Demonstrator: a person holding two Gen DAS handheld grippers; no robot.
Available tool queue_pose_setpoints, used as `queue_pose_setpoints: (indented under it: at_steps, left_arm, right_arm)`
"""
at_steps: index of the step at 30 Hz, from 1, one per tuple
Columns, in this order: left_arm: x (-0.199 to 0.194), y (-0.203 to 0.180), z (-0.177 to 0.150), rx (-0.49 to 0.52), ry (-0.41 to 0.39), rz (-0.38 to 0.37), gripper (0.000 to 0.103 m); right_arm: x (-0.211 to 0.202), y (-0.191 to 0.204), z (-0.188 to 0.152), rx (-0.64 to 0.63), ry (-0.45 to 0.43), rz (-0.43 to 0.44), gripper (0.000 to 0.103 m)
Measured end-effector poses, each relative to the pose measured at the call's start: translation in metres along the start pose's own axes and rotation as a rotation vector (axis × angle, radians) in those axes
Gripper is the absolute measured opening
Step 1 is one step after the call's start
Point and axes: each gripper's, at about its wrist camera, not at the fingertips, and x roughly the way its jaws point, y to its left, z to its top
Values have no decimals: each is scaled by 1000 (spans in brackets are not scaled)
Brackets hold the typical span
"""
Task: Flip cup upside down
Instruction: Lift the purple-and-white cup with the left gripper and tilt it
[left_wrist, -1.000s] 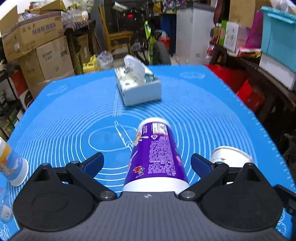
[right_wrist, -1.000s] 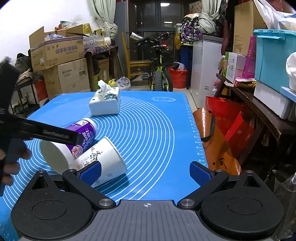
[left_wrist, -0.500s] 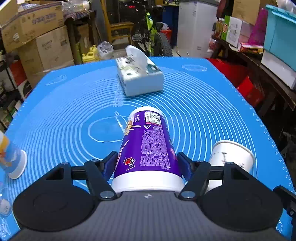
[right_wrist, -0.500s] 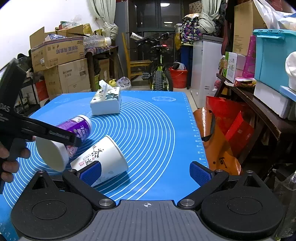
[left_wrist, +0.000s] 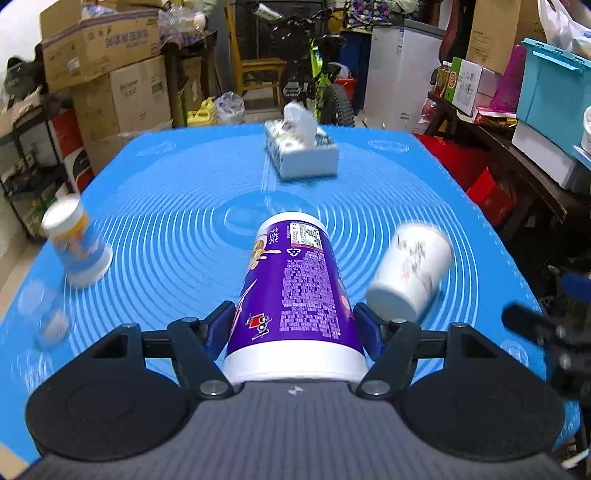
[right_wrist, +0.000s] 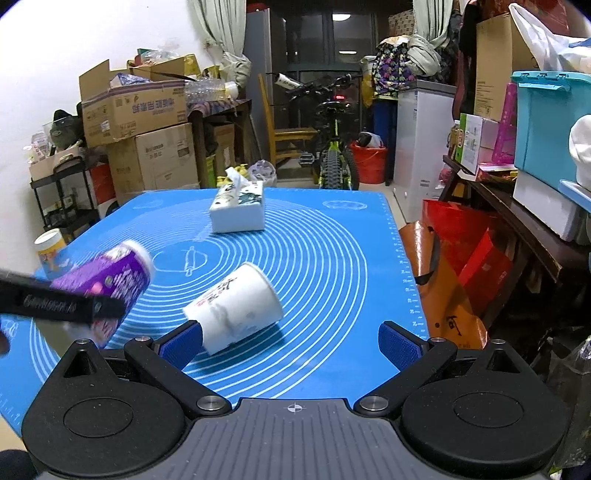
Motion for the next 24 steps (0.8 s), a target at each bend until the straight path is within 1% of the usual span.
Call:
queue_pose_setpoints:
  at_steps: [7,11,14,17,18,19,21,24]
  left_arm:
    - [2,4,-27,-28,45,2,70]
    - [10,2,-33,-11,61,2,71]
    - [9,2,-36,4,56,2,72]
    - [11,5,-36,-4,60,-8,73]
    - [12,6,-36,-7,64,-9,74]
    - [12,7,-37,-9,67,-10,79]
    - [13,8,-37,-11,67,-9,83]
    - [12,8,-37,-5,62,-4,88]
  right_arm:
    - [-8,8,-5,-18,15,8,101]
    - [-10,9,-7,-23,22,3,101]
    - [-10,9,-8,-24,30,-3,101]
    - [-8,11,-8,-29,37,-5,101]
    - [-8,11,-8,-32,39,-5,101]
    - [-7,12,-8,-34,40,-4,101]
    - [-6,14,-7,-39,43,-2,101]
    - [-5,16,-7,-44,47,0,101]
